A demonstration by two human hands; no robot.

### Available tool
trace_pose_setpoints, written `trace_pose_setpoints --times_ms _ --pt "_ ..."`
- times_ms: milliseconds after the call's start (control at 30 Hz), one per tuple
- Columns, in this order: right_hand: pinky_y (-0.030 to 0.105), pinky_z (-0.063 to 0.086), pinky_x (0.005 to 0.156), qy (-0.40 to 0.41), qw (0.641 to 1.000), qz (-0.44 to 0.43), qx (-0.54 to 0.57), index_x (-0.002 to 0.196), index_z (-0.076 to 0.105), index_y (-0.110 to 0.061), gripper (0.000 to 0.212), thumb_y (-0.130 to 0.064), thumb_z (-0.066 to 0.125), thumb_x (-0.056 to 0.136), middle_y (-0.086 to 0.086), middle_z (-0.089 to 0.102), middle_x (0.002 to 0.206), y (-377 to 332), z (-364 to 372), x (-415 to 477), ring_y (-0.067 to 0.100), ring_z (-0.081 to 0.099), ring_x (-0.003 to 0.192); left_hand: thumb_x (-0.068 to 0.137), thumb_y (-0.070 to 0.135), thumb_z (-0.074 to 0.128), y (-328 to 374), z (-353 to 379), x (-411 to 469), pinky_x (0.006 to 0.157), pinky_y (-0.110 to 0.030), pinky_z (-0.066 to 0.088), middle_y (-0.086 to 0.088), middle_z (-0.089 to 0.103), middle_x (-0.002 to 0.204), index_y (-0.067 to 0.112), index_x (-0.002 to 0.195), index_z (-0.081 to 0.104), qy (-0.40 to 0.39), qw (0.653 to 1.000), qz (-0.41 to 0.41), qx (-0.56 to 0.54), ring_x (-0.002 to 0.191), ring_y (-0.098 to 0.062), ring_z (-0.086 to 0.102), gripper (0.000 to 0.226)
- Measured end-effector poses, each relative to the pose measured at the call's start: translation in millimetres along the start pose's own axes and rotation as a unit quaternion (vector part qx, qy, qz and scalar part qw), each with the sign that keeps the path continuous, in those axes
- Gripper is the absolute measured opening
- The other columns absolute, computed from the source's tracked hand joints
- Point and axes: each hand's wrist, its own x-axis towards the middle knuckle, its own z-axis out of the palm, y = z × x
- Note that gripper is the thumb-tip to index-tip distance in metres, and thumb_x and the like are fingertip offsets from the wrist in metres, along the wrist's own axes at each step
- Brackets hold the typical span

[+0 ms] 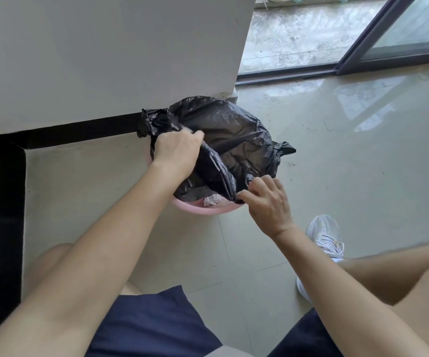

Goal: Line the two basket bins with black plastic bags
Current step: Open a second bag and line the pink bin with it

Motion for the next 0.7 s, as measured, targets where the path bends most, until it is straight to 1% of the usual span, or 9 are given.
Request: trace_pose_setpoints --times_ms 33,100,200,300,367,433,567,633,700 --pt "0.037 0.042 0.058 -0.001 1.000 0.008 0.004 0.072 0.069 -0.017 0.031 0.013 0.063 0.070 0.004 0.054 0.070 0 0 -1 0.028 0.052 0.065 0.087 0.004 0.051 -2 1 -3 0.064 -0.039 0.045 -0.011 0.063 0.104 0.015 0.115 0.058 0.024 0.999 -0.014 -0.032 0.088 -0.037 0.064 0.031" --pt "0.039 0.044 0.059 0.000 0.999 0.037 0.034 0.078 0.066 -0.014 0.023 0.008 0.059 0.075 0.005 0.054 0.073 1 1 -3 0.029 0.050 0.068 0.085 0.006 0.050 -4 10 -25 0.059 -0.037 0.040 -0.009 0.066 0.090 0.010 0.096 0.060 0.139 0.977 -0.064 -0.151 0.080 -0.036 0.063 0.016" --pt "0.037 0.045 0.067 -0.005 0.991 0.090 0.098 0.090 0.057 -0.009 0.010 -0.008 0.059 0.081 0.009 0.054 0.083 3 4 -12 0.030 0.048 0.078 0.081 0.008 0.053 1 31 -79 0.068 -0.030 0.039 -0.006 0.066 0.086 0.010 0.094 0.061 0.292 0.877 -0.179 -0.336 0.081 -0.027 0.057 0.015" --pt "0.032 0.041 0.080 -0.013 0.981 0.137 0.134 0.100 0.052 -0.008 0.025 -0.016 0.060 0.077 0.011 0.052 0.095 -4 13 -30 0.029 0.046 0.091 0.084 0.003 0.054 23 56 -132 0.087 -0.027 0.040 -0.010 0.064 0.105 0.005 0.115 0.059 0.250 0.833 -0.266 -0.415 0.100 -0.027 0.055 0.032" --pt "0.032 0.042 0.082 -0.027 0.977 0.152 0.146 0.103 0.050 -0.009 0.024 -0.016 0.057 0.081 0.013 0.052 0.100 -13 19 -41 0.029 0.046 0.095 0.085 0.001 0.055 39 67 -155 0.098 -0.033 0.039 -0.014 0.058 0.121 0.001 0.131 0.050 0.206 0.822 -0.294 -0.443 0.114 -0.027 0.048 0.046" --pt "0.035 0.045 0.082 -0.036 0.974 0.165 0.151 0.102 0.053 -0.008 0.018 -0.014 0.055 0.086 0.014 0.054 0.100 -20 22 -49 0.030 0.048 0.095 0.086 0.004 0.053 51 71 -168 0.103 -0.031 0.038 -0.009 0.048 0.132 0.000 0.141 0.038 0.198 0.791 -0.301 -0.495 0.120 -0.020 0.044 0.057" --pt "0.035 0.048 0.078 -0.044 0.963 0.195 0.181 0.097 0.061 -0.004 0.013 -0.007 0.062 0.084 0.012 0.060 0.096 -39 24 -48 0.030 0.055 0.092 0.093 0.021 0.047 63 70 -173 0.102 -0.022 0.040 0.000 0.038 0.137 0.004 0.145 0.033 0.242 0.660 -0.381 -0.600 0.122 -0.007 0.045 0.056" --pt "0.030 0.048 0.074 -0.039 0.937 0.254 0.236 0.097 0.062 -0.006 0.016 -0.016 0.056 0.085 0.005 0.061 0.095 -50 23 -39 0.026 0.060 0.087 0.095 0.031 0.053 60 71 -166 0.095 -0.019 0.046 -0.003 0.049 0.129 0.006 0.136 0.046 0.254 0.576 -0.451 -0.633 0.112 -0.005 0.054 0.048" --pt "0.025 0.047 0.075 -0.033 0.896 0.331 0.294 0.103 0.064 -0.010 0.029 -0.026 0.048 0.086 -0.003 0.060 0.100 -59 23 -27 0.020 0.063 0.087 0.091 0.029 0.061 53 74 -152 0.086 -0.026 0.054 -0.002 0.065 0.110 0.009 0.119 0.058 0.242 0.472 -0.508 -0.678 0.097 -0.009 0.065 0.034"
